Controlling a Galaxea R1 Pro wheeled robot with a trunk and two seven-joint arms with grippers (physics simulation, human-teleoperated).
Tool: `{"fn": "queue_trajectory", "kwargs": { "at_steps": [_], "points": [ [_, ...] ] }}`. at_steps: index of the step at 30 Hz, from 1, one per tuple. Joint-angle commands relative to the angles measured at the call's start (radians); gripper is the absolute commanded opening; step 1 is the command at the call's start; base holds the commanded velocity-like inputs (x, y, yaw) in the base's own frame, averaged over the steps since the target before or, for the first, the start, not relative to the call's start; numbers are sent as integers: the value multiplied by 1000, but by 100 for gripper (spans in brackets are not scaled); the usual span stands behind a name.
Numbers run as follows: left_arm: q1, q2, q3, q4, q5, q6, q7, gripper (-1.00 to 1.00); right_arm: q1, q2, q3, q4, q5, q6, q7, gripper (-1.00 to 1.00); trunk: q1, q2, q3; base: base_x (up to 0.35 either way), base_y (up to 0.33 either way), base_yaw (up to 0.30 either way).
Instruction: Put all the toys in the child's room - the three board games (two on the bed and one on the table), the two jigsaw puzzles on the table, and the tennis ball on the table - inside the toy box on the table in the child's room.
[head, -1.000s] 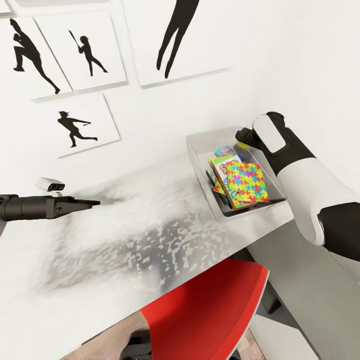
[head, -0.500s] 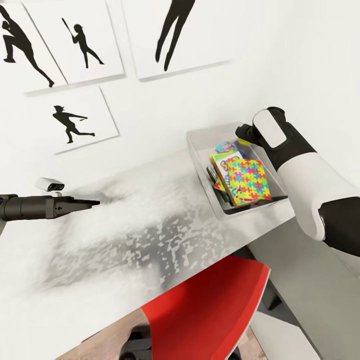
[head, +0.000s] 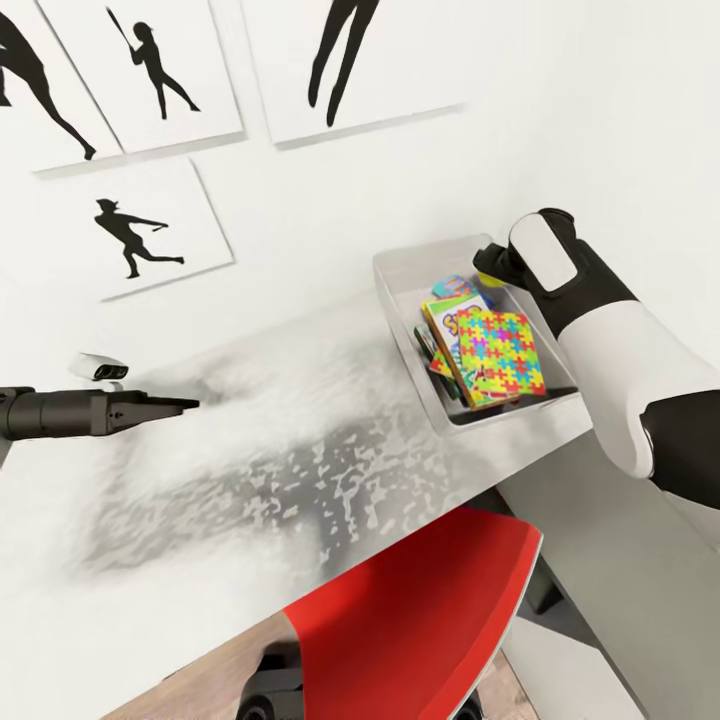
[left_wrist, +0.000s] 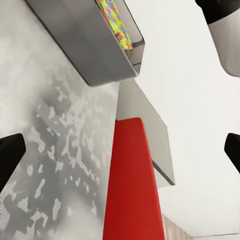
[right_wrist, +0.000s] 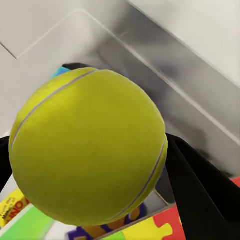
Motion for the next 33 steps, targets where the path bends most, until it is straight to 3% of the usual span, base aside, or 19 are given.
{"fn": "queue_trajectory", "kwargs": {
  "at_steps": [1, 21, 22, 33],
  "points": [
    [-8, 1, 0, 0, 0, 11, -4, 100, -2, -1, 7, -1, -9, 2, -8, -100, 0, -2, -3, 0, 0, 0],
    [-27, 6, 1, 0, 0, 11, -4, 100, -19, -7, 7, -3, -14, 10, -11, -100, 0, -2, -6, 0, 0, 0],
    [-27, 6, 0, 0, 0, 11, -4, 100, -23, -7, 7, -3, -14, 11, -11, 100, 0, -2, -6, 0, 0, 0],
    [-27, 7, 1, 0, 0, 11, -4, 100, -32, -9, 5, -2, -15, 7, -11, 100, 0, -2, -6, 0, 0, 0]
  ]
}}
